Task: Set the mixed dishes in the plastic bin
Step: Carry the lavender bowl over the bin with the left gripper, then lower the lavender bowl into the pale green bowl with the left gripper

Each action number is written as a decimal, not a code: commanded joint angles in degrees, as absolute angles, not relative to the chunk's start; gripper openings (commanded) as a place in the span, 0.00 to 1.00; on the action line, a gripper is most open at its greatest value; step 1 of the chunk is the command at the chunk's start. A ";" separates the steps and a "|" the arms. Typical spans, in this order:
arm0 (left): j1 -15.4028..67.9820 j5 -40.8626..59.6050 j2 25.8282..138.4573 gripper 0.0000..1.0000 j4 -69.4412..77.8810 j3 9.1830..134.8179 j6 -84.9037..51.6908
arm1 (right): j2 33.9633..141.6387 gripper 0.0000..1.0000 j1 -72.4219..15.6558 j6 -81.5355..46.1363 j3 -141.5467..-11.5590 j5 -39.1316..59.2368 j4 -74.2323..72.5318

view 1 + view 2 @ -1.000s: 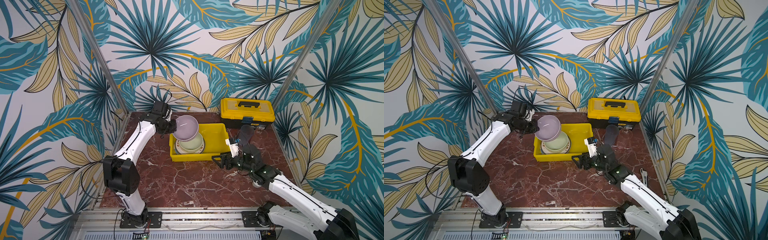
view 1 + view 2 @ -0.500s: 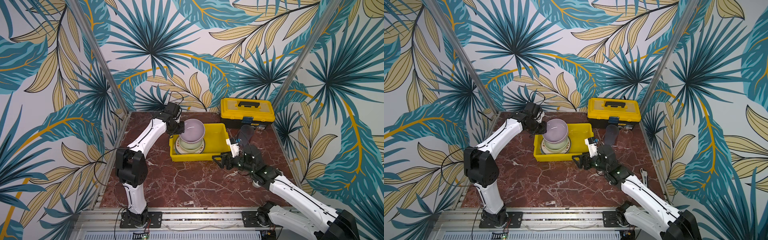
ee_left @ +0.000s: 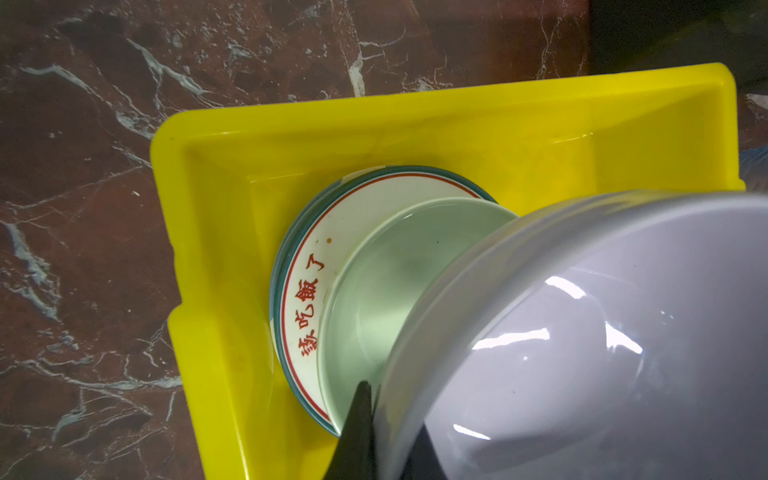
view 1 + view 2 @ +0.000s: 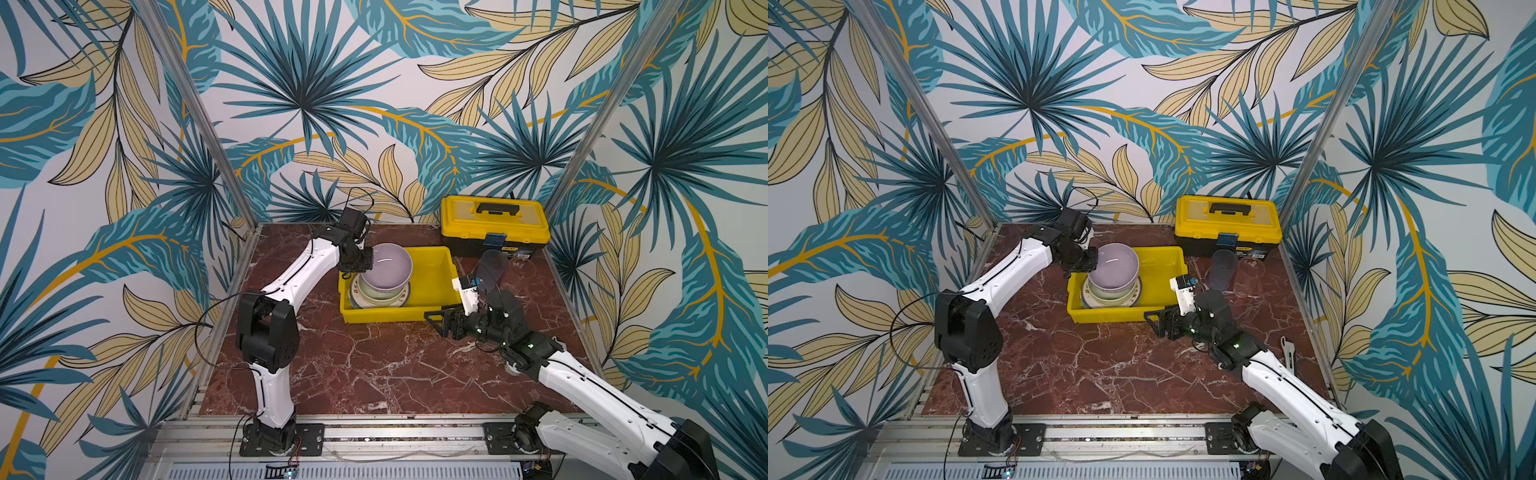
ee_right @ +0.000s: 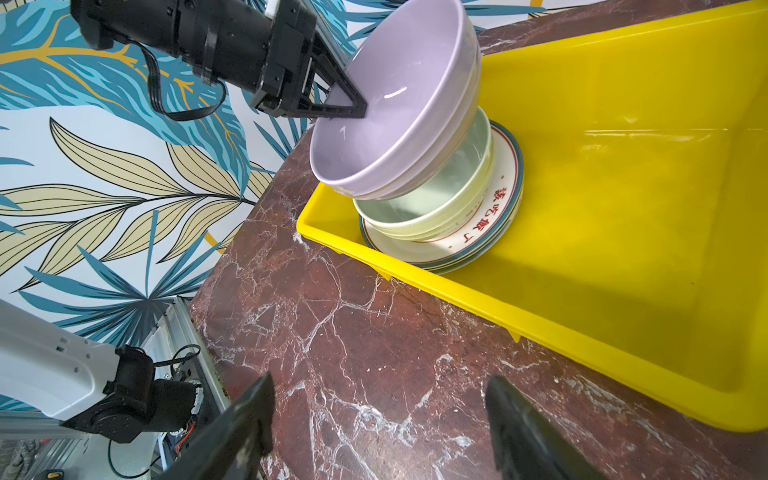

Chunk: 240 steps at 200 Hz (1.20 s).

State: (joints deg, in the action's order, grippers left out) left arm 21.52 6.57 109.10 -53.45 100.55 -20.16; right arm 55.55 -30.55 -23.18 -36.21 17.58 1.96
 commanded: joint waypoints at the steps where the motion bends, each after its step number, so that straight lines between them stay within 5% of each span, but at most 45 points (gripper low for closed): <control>1: 21.86 7.58 108.89 0.05 -50.80 102.63 -20.29 | 55.17 0.81 -30.78 -23.64 -34.62 17.03 1.06; 240: 21.97 7.14 109.58 0.09 -50.80 99.05 -18.76 | 54.80 0.81 -30.80 -23.91 -33.84 16.71 0.70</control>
